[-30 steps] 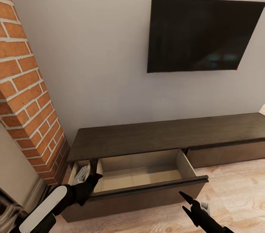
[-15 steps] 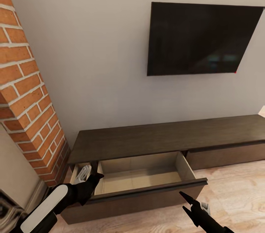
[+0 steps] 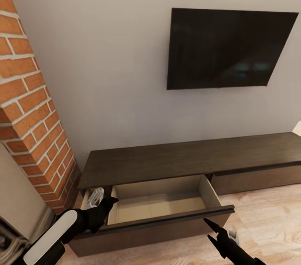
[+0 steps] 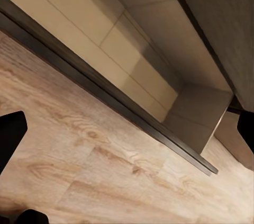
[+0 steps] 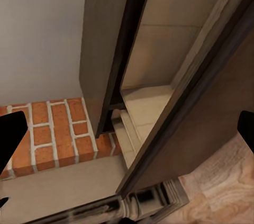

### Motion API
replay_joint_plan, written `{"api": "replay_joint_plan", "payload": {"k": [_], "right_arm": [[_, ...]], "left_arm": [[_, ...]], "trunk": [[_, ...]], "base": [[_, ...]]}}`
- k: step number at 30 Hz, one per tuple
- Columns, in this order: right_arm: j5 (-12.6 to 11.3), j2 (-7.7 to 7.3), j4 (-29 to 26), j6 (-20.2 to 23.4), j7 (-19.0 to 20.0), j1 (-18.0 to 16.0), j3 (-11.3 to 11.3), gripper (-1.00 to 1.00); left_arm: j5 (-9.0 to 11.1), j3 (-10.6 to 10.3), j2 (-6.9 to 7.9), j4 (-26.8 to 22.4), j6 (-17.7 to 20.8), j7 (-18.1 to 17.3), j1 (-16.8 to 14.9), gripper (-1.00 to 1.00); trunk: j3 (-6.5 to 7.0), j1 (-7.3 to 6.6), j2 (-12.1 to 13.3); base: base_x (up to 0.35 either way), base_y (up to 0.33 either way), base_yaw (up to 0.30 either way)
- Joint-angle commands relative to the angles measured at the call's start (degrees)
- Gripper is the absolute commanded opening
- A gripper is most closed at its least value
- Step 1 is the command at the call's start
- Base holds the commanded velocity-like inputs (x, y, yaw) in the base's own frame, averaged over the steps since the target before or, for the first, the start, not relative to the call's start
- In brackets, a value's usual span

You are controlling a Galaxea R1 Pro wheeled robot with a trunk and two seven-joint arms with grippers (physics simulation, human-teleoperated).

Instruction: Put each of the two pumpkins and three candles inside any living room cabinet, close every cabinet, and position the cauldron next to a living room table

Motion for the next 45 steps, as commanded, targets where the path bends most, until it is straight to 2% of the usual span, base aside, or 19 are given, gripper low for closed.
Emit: {"api": "replay_joint_plan", "payload": {"k": [1,27,33,45], "right_arm": [[-0.59,-0.03,0.01,0.47,0.08,-0.01,0.37,1.0],[-0.61,0.01,0.01,0.42,0.12,0.01,0.37,1.0],[-0.83,-0.02,0.05,-1.93,0.17,-0.02,0.37,1.0],[-0.66,0.21,0.09,-2.3,0.1,-0.02,0.37,1.0]], "left_arm": [[0.13,-0.05,0.04,-0.05,0.12,0.26,-0.05,1.0],[0.13,-0.09,0.04,-0.05,0.12,0.26,-0.05,1.0],[0.13,-0.14,0.04,-0.05,0.12,0.26,-0.05,1.0],[0.13,-0.14,-0.2,-0.05,0.12,0.26,-0.05,1.0]], "trunk": [[0.13,-0.23,0.39],[4.8,-5.94,10.81],[5.87,-7.26,13.22],[8.0,-9.89,18.03]], "base": [[0.0,0.0,0.0],[0.0,0.0,0.0],[0.0,0.0,0.0],[0.0,0.0,0.029]]}}
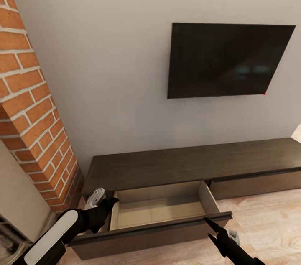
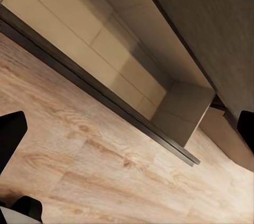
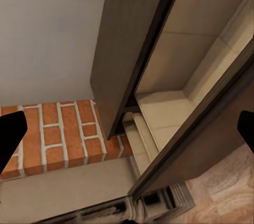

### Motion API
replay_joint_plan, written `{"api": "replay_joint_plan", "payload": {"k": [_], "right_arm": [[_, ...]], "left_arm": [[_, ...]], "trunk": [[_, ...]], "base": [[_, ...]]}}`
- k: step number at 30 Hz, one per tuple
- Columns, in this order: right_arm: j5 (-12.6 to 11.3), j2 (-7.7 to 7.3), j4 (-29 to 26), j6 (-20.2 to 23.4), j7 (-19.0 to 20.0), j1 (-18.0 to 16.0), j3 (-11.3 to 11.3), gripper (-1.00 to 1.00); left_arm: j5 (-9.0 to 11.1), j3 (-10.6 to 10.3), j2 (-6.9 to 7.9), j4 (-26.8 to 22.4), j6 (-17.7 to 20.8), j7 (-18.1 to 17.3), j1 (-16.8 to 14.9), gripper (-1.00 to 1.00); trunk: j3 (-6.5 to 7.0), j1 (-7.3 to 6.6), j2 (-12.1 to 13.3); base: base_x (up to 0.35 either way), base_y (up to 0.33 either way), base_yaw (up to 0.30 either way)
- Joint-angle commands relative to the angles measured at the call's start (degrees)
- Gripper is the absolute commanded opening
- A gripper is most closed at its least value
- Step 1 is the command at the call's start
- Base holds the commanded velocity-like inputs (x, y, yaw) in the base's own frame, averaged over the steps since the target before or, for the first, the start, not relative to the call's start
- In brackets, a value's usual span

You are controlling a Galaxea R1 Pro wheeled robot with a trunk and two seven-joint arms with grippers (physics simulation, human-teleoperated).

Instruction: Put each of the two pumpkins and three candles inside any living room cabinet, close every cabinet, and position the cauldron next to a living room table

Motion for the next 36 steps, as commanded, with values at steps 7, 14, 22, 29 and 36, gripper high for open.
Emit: {"api": "replay_joint_plan", "payload": {"k": [7,14,22,29,36], "right_arm": [[-0.56,0.0,-0.05,0.53,0.06,-0.04,0.35,1.0],[-0.4,0.0,-0.07,0.54,0.06,-0.04,0.35,1.0],[-0.45,-0.01,-0.07,0.54,0.58,-0.05,0.35,1.0],[-0.3,0.0,-0.07,0.51,0.57,-0.01,0.35,1.0],[-0.21,0.0,-0.07,0.46,0.34,-0.03,0.35,1.0]], "left_arm": [[0.12,-0.14,0.01,-0.05,0.12,0.26,-0.06,1.0],[0.12,-0.15,0.01,-0.08,0.12,0.2,-0.06,1.0],[0.13,-0.15,0.1,-0.13,0.12,0.01,-0.05,1.0],[0.12,-0.22,0.1,-0.14,0.12,0.0,-0.01,1.0],[0.14,-0.24,0.1,-0.08,0.12,-0.05,0.02,1.0]], "trunk": [[0.82,-1.54,2.78],[1.55,-3.08,5.59],[1.68,-3.74,6.8],[1.66,-3.74,6.8],[1.66,-3.74,6.8]], "base": [[0.0,0.0,0.141],[0.0,0.0,0.167],[0.0,0.0,0.109],[0.0,0.0,0.102],[0.0,0.0,0.269]]}}
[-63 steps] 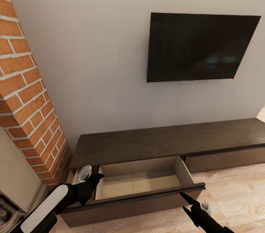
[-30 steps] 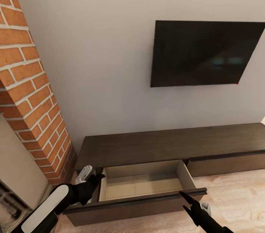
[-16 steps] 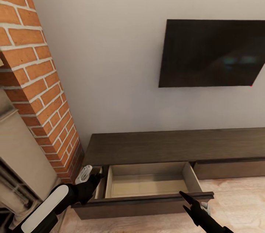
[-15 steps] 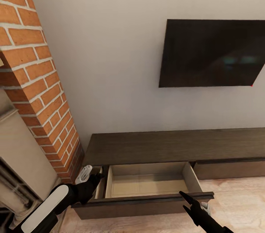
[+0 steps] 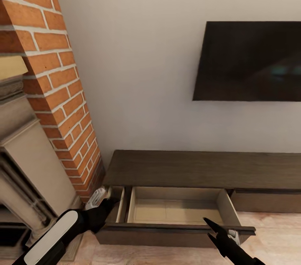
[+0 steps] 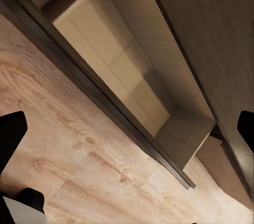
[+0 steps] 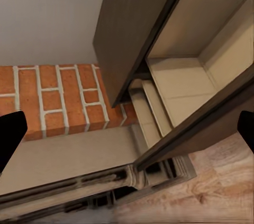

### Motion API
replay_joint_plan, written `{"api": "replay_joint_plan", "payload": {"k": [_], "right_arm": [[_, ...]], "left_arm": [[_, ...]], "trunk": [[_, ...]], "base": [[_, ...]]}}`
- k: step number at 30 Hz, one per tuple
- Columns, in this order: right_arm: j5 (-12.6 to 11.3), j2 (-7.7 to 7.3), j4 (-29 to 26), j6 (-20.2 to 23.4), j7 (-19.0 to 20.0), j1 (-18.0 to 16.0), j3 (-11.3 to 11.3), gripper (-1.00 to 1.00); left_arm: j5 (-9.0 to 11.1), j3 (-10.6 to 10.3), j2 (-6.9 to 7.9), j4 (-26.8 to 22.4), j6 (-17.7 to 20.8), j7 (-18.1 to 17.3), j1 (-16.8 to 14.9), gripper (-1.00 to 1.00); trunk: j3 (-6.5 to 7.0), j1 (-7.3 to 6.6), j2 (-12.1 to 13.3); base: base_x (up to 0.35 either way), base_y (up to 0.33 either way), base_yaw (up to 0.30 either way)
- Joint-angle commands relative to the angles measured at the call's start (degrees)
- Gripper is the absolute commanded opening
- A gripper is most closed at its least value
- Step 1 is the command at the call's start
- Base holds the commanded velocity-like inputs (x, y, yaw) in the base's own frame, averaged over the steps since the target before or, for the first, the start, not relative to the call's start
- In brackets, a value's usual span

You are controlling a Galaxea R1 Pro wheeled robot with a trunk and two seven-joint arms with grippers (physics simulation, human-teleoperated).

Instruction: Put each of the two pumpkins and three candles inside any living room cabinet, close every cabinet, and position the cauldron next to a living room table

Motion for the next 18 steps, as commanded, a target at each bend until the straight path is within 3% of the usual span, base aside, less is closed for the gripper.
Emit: {"api": "replay_joint_plan", "payload": {"k": [1,18], "right_arm": [[-0.6,-0.04,-0.01,0.51,0.1,-0.03,0.34,1.0],[-0.6,-0.04,-0.01,0.5,-0.05,-0.02,0.34,1.0]], "left_arm": [[0.13,-0.04,0.03,-0.02,0.12,0.25,-0.08,1.0],[0.16,-0.15,0.03,0.0,0.12,0.23,-0.07,1.0]], "trunk": [[-0.06,0.0,-0.04],[-0.06,0.0,-0.04]], "base": [[0.0,0.0,0.281],[0.0,0.0,0.282]]}}
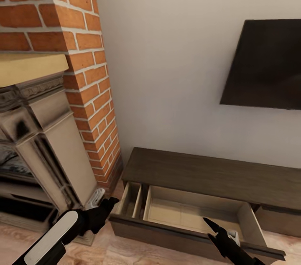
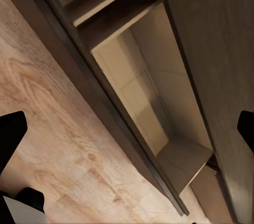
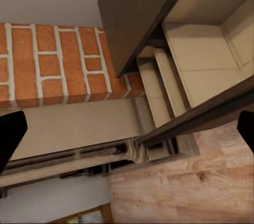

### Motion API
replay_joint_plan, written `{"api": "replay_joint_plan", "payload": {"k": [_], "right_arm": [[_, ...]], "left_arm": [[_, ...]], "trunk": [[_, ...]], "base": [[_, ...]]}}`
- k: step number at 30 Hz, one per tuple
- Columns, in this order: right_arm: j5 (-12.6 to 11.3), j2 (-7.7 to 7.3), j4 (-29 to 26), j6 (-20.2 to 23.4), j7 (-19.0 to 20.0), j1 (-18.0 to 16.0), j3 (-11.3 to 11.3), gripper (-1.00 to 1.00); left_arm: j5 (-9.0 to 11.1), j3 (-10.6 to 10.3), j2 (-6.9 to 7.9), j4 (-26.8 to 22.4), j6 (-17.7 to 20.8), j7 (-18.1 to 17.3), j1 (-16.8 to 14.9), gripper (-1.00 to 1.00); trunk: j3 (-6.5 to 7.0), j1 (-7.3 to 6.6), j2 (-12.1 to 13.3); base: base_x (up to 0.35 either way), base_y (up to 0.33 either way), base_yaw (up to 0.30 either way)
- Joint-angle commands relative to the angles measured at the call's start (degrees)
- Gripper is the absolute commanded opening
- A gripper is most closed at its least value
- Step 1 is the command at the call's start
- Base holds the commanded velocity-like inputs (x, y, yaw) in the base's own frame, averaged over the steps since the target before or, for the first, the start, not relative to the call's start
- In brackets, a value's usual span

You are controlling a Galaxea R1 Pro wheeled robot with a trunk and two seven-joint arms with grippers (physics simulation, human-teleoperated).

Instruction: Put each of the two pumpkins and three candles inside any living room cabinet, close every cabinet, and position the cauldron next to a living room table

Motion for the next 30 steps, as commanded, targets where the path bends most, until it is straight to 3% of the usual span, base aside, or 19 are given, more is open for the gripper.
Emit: {"api": "replay_joint_plan", "payload": {"k": [1,30], "right_arm": [[-0.6,-0.04,-0.01,0.51,0.13,-0.03,0.34,1.0],[-0.6,0.22,-0.01,-0.71,0.05,-0.04,0.34,1.0]], "left_arm": [[0.12,-0.08,0.03,-0.03,0.12,0.26,-0.08,1.0],[0.06,-0.21,-0.01,0.17,0.1,0.26,-0.08,1.0]], "trunk": [[-0.06,0.0,-0.04],[-0.06,0.0,-0.04]], "base": [[0.0,0.0,0.283],[0.0,0.0,0.282]]}}
